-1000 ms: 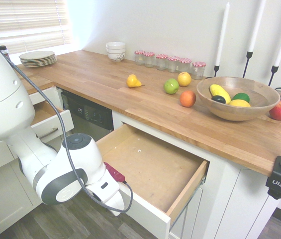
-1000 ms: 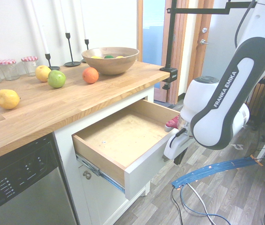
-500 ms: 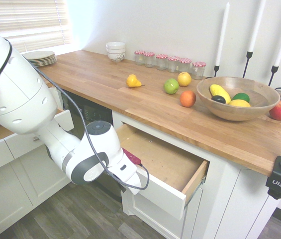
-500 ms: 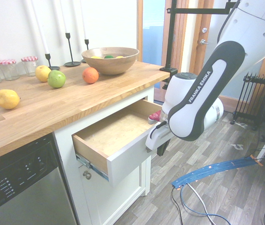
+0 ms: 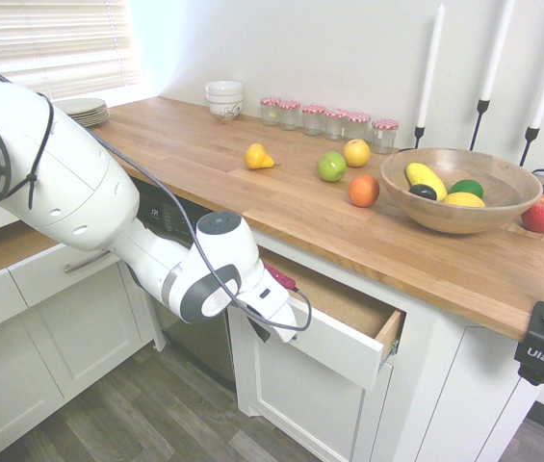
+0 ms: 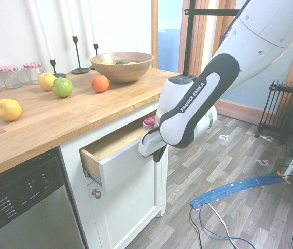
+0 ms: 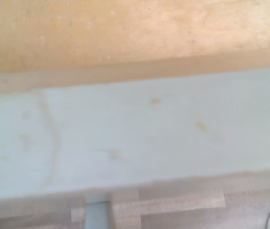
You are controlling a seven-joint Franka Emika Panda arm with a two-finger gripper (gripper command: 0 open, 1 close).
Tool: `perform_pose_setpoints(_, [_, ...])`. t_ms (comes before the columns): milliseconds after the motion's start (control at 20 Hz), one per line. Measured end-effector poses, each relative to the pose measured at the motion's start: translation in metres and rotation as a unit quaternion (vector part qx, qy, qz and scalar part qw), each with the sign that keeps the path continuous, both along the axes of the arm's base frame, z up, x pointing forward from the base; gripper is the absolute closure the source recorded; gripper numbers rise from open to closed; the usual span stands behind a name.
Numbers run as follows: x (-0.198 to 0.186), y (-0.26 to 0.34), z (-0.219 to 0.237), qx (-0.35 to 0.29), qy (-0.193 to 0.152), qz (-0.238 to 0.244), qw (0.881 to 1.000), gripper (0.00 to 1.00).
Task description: Close the drawer
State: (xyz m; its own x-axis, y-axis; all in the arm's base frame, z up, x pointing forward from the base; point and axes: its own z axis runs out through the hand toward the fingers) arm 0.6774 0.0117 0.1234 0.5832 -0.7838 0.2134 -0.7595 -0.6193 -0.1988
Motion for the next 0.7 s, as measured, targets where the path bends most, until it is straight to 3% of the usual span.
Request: perform_pose_setpoints(700, [0.055, 0.006, 0.006, 0.004, -0.017, -0.017, 1.000, 1.00])
